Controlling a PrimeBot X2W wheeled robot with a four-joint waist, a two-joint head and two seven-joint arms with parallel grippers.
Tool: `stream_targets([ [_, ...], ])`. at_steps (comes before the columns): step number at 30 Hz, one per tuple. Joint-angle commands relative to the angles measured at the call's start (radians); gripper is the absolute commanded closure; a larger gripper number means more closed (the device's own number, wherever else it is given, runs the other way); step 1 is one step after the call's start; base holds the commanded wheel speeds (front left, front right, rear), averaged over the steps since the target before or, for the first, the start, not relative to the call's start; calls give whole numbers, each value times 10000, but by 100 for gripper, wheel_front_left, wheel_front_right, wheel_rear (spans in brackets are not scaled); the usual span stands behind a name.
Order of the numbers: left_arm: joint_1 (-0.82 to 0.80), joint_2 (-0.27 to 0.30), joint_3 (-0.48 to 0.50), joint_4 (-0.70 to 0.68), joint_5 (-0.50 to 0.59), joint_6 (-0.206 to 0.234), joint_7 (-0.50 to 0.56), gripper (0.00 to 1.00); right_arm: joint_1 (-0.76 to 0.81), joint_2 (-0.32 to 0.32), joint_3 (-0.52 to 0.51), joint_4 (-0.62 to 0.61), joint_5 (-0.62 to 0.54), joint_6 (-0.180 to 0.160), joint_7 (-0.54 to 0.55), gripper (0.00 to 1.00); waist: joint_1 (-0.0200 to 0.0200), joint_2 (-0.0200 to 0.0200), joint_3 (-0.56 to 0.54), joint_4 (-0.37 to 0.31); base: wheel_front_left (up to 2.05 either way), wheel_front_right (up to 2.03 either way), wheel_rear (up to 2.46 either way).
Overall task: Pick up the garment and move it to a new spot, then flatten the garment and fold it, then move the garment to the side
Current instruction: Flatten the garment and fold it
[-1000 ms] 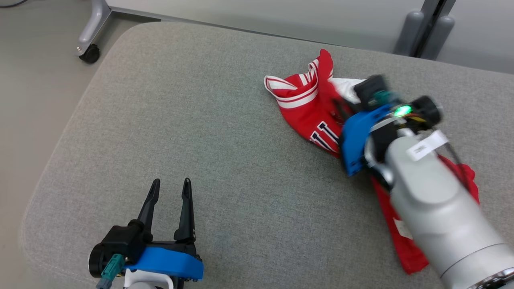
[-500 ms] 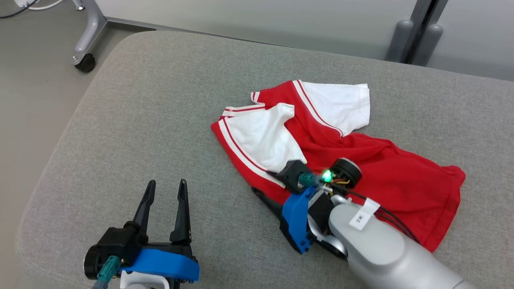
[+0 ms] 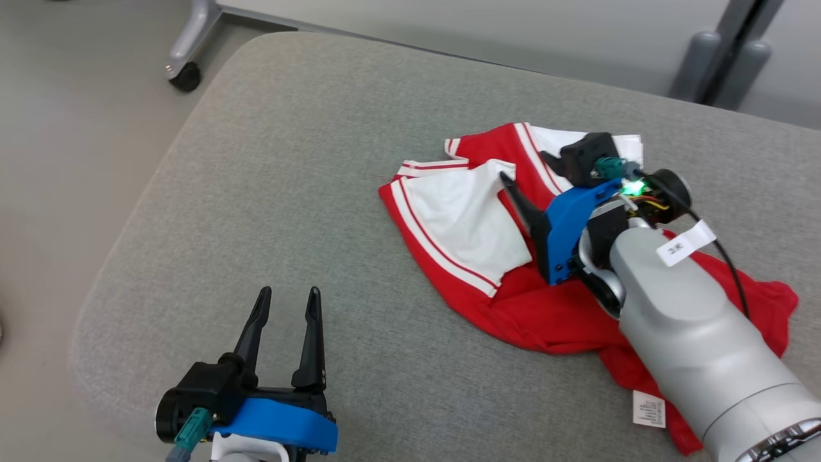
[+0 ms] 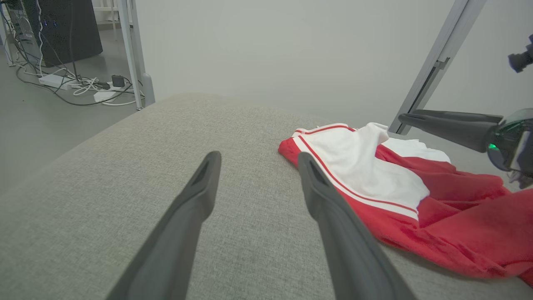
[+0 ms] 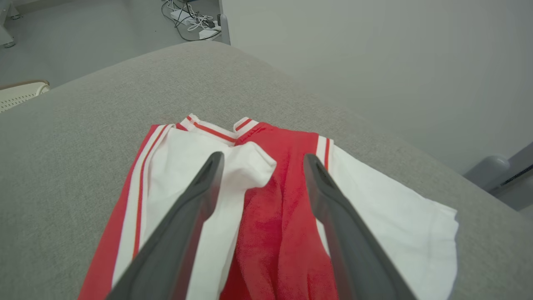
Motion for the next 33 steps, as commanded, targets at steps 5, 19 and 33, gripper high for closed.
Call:
stream_targets([
  [5, -102, -111, -34, 110, -10, -60, -40, 0, -328, 316, -768, 1173, 291, 1, 151, 0, 1, 0, 229, 599, 0, 0, 0],
  [19, 59, -171, 227, 20, 92, -51, -47, 0, -256, 636, 1147, 815, 477, 1, -445, 100, 1, 0, 146, 493, 0, 0, 0],
  [33, 89, -38, 499, -271, 155, -7, -48, 0, 60, 288, 3011, -719, 1890, 1, -446, 62, 1, 0, 72, 134, 0, 0, 0],
])
